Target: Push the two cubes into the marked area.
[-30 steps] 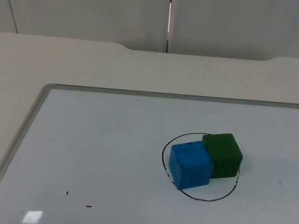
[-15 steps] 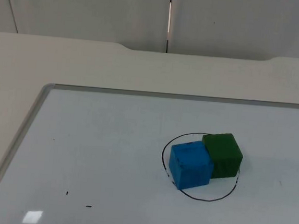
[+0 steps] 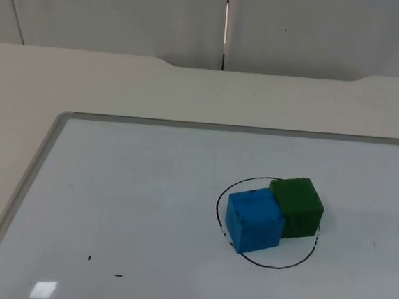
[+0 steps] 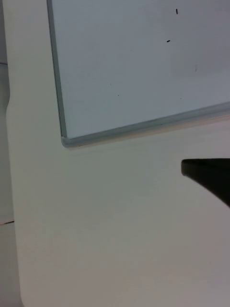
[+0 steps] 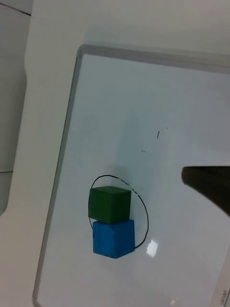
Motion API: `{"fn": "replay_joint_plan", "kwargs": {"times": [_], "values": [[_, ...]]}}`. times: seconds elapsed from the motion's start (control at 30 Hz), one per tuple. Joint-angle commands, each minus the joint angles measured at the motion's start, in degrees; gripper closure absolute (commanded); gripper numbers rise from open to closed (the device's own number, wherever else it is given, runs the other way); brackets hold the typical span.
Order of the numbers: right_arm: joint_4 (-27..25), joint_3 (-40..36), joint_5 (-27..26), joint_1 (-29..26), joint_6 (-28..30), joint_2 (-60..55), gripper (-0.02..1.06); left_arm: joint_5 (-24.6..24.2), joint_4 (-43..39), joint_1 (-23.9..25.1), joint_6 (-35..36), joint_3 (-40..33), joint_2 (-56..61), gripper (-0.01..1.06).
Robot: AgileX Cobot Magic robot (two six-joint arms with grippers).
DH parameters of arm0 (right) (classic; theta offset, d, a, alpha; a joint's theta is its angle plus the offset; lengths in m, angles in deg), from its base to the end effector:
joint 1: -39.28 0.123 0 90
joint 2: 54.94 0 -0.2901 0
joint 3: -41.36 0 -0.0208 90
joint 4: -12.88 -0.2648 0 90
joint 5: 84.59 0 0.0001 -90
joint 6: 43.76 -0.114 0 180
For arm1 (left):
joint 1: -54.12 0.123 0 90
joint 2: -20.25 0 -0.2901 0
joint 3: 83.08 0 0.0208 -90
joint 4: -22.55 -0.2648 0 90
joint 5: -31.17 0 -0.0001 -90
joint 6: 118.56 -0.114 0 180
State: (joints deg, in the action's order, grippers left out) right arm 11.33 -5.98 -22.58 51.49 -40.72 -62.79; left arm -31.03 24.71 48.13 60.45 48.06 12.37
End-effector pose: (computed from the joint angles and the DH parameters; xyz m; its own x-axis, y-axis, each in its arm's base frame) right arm 0.0185 0.0068 0.2787 -0.4369 -0.1358 -0.8892 -0.2500 0.9679 -0.0250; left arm 0.0218 -0.0061 0.2702 -0.4810 0.0502 -0.8753 0.1332 0.9910 -0.0164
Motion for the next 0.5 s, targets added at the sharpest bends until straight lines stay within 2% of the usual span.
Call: {"fn": "replay_joint_plan", "kwargs": {"times": [0.0, 0.47], "values": [[0.21, -0.50, -0.17, -0.15, 0.00, 0.20, -0.01, 0.64, 0.06, 0.12, 0.00, -0.27, 0.23, 0.00], [0.88, -0.50, -0.17, -0.15, -0.91, 0.20, -0.01, 0.64, 0.06, 0.12, 0.13, -0.27, 0.23, 0.00]]}}
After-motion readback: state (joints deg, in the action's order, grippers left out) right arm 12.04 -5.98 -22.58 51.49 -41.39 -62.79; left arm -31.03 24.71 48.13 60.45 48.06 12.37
